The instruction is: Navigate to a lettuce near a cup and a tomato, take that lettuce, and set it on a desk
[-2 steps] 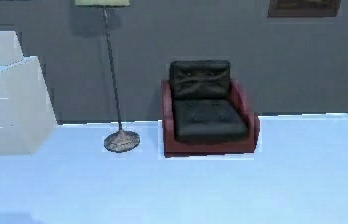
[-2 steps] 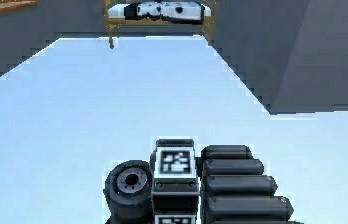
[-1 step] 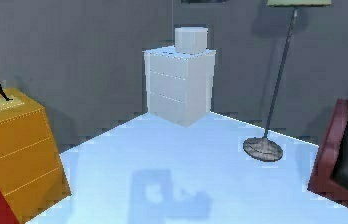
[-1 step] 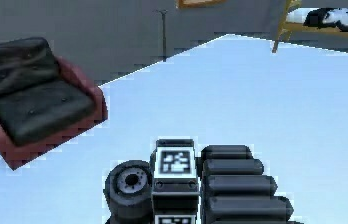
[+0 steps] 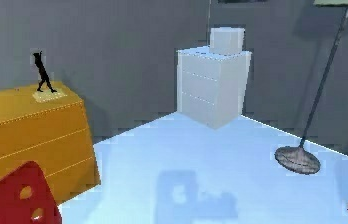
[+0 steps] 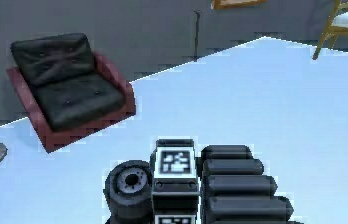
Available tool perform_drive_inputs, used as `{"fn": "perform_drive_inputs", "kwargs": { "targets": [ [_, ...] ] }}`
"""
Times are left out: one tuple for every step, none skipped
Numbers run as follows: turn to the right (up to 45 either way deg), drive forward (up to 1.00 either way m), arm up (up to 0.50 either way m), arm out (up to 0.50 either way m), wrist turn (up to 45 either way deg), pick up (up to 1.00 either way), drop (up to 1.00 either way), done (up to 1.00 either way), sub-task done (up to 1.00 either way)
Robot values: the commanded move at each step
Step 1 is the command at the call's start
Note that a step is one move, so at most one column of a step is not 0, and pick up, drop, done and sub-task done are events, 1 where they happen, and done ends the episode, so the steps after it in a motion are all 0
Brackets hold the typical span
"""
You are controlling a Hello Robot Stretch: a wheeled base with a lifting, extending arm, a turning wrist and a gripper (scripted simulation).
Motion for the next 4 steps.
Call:
{"fn": "perform_drive_inputs", "kwargs": {
  "targets": [
    [0.0,1.00,0.00,0.00,0.0,0.00,0.00,0.00,0.00],
    [0.0,0.10,0.00,0.00,0.0,0.00,0.00,0.00,0.00],
    [-33.0,0.00,0.00,0.00,0.0,0.00,0.00,0.00,0.00],
    [-3.0,0.00,0.00,0.00,0.0,0.00,0.00,0.00,0.00]
  ]
}}
